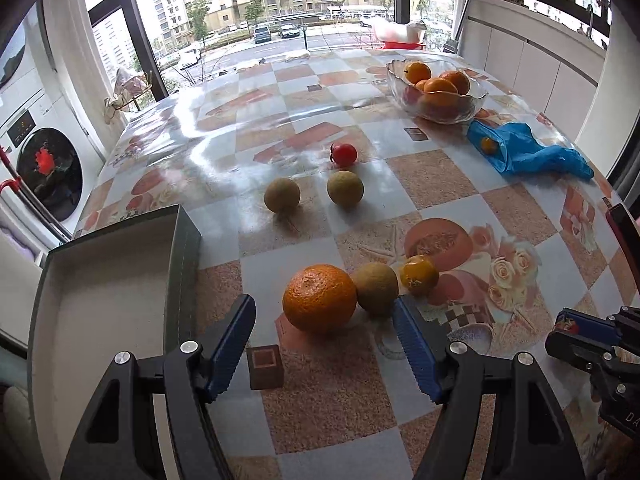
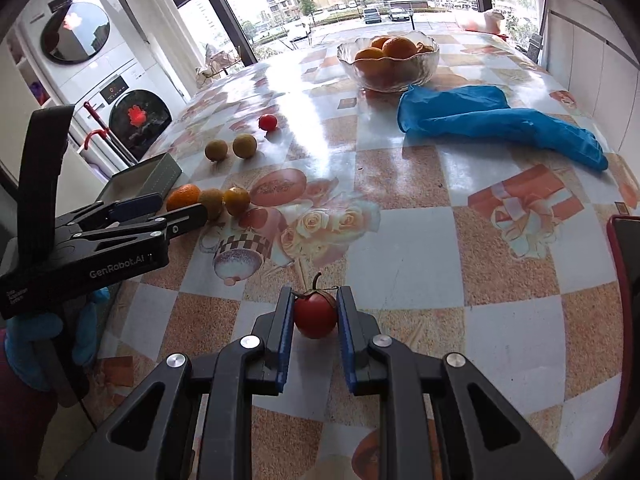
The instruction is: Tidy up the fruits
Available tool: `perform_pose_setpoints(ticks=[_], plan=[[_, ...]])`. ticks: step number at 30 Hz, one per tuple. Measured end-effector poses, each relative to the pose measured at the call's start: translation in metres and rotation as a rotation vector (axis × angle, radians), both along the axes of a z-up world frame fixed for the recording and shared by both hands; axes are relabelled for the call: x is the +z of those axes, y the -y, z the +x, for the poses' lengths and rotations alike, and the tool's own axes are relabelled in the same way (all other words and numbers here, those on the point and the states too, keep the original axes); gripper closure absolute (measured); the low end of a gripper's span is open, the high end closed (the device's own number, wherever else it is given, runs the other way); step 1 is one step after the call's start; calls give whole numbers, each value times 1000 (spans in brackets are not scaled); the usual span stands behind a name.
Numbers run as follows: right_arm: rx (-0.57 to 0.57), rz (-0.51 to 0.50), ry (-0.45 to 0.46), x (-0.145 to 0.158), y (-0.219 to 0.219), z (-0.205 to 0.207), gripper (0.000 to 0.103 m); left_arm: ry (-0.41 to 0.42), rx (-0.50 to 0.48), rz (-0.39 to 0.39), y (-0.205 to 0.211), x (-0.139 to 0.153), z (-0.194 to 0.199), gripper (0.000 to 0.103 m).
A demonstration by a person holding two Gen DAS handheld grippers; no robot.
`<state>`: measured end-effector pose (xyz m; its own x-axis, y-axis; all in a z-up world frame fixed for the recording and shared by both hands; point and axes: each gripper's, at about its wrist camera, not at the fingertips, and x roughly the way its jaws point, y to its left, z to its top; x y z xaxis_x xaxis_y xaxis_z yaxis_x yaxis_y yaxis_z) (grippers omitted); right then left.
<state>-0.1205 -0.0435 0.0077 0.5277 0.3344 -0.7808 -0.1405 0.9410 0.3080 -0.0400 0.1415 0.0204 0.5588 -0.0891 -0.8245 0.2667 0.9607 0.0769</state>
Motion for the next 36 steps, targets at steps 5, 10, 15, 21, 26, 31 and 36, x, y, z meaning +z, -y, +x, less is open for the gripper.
perform_pose_setpoints(ticks=[5,10,15,21,26,31,36], plan=[[-9,7,3,-1,6,-4,80,-13,-15,-9,0,-3,4,54],[-18,-5,3,0,10,-11,80,-18,-3,-18,-1,-6,5,65],[-50,-51,21,2,15,-22,80,20,26,-60,3,2,-31,65],[-88,-140,106,0,13,-40,80,63,99,-89,19,-7,-99,65],[-90,-168,139,-1,11,-44,80,106,131,-112,19,-14,-113,65],[-89,-191,149,-1,9,-44,80,122,125,-137,16,-15,-114,65],[-87,-213,154,-1,6,-45,80,122,126,-163,14,-16,-113,65]])
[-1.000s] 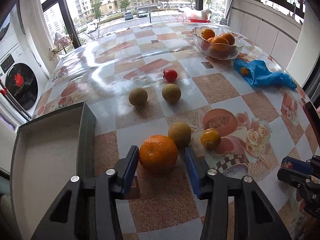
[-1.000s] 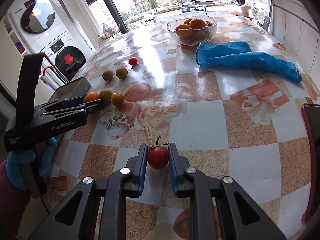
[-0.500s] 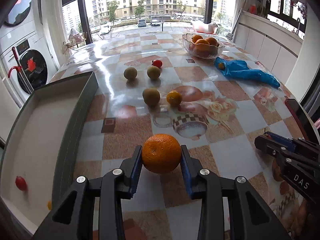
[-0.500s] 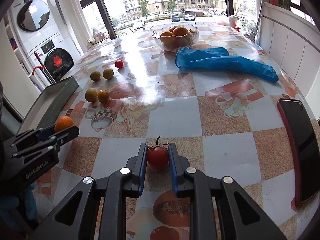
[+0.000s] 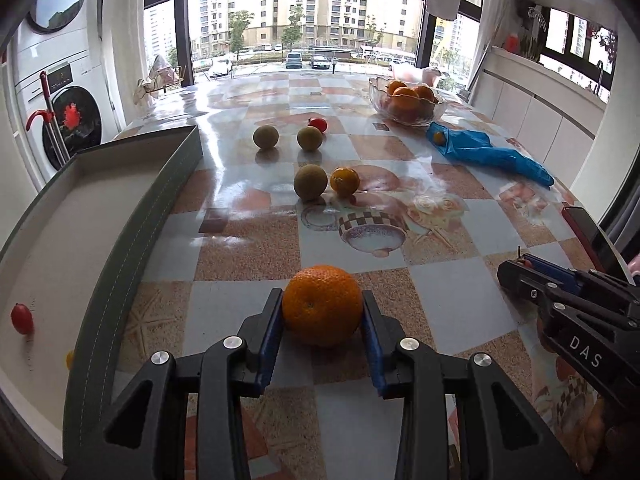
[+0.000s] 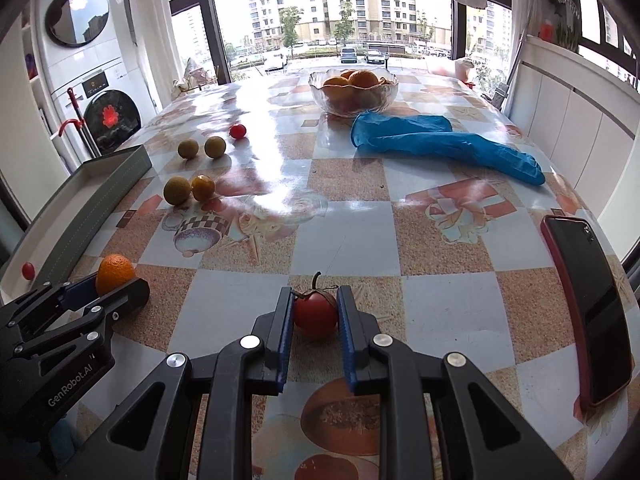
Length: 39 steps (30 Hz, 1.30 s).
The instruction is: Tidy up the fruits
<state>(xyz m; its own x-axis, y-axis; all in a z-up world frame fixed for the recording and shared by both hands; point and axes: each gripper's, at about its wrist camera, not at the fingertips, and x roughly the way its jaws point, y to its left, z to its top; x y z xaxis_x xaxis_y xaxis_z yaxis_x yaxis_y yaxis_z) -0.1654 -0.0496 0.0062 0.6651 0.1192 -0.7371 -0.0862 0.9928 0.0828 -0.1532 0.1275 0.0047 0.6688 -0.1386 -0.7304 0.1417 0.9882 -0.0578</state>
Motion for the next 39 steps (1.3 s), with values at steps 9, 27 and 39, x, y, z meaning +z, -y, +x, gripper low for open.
perform_pose_setpoints(ticks=[9,27,39], plan=[[0,1,2,0,1,-1,80,5,-2,1,0,0,-1,65],[0,2,4,0,2,-1,80,7,-2,9,0,0,-2,65],[1,4,4,1,2,-2,80,7,-2,10,0,0,-2,65]])
